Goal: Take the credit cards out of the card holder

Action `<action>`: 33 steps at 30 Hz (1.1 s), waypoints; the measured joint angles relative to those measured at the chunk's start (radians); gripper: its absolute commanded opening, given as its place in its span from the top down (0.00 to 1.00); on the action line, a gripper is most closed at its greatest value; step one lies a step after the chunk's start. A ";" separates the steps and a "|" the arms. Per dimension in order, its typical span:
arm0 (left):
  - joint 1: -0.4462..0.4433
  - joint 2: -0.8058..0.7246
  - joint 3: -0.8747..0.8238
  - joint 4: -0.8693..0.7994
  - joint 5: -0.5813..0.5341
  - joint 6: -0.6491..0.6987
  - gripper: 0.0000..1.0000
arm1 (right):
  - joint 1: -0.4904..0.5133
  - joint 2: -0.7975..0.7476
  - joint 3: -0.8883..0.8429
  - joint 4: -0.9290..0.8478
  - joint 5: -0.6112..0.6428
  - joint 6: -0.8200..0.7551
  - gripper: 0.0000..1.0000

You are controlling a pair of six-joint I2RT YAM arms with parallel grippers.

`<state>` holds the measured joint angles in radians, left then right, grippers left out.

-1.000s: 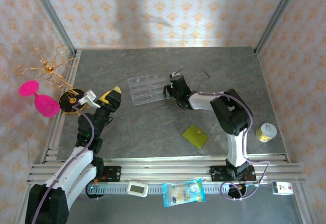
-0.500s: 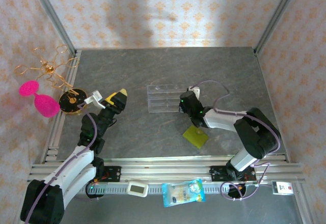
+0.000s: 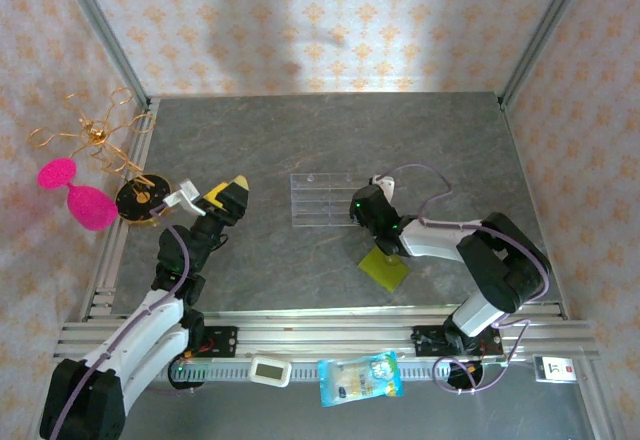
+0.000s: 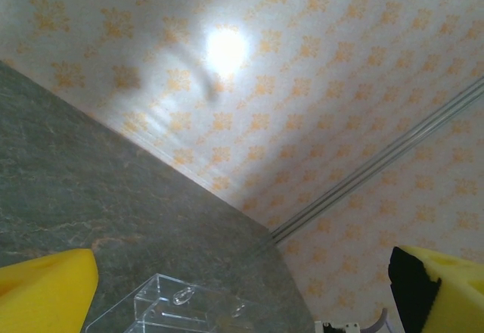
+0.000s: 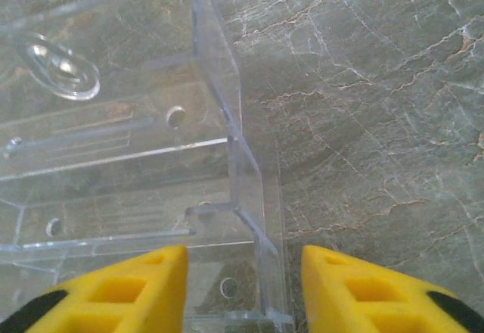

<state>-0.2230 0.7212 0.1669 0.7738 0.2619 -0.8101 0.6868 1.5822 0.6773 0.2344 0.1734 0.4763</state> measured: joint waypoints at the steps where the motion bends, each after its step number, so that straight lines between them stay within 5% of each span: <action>1: 0.000 -0.005 0.000 0.000 -0.001 0.000 0.01 | 0.001 -0.002 0.000 0.002 0.000 0.000 0.44; 10: 0.000 -0.012 -0.002 0.000 -0.012 -0.045 0.01 | 0.002 -0.218 -0.024 -0.079 -0.011 0.020 0.40; 20: 0.000 -0.098 -0.016 -0.119 -0.066 -0.251 0.07 | -0.026 -0.442 -0.084 -0.435 -0.135 0.082 0.28; 26: 0.000 -0.113 -0.060 -0.090 -0.040 -0.285 0.01 | -0.166 -0.464 -0.144 -0.548 -0.266 0.092 0.27; 33: -0.034 -0.064 -0.038 -0.102 0.054 -0.228 0.06 | -0.174 -0.386 -0.181 -0.587 -0.415 0.096 0.31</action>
<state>-0.2569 0.6575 0.1291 0.6720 0.3161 -1.0378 0.5125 1.1965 0.4961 -0.3523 -0.2420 0.5724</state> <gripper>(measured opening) 0.966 0.698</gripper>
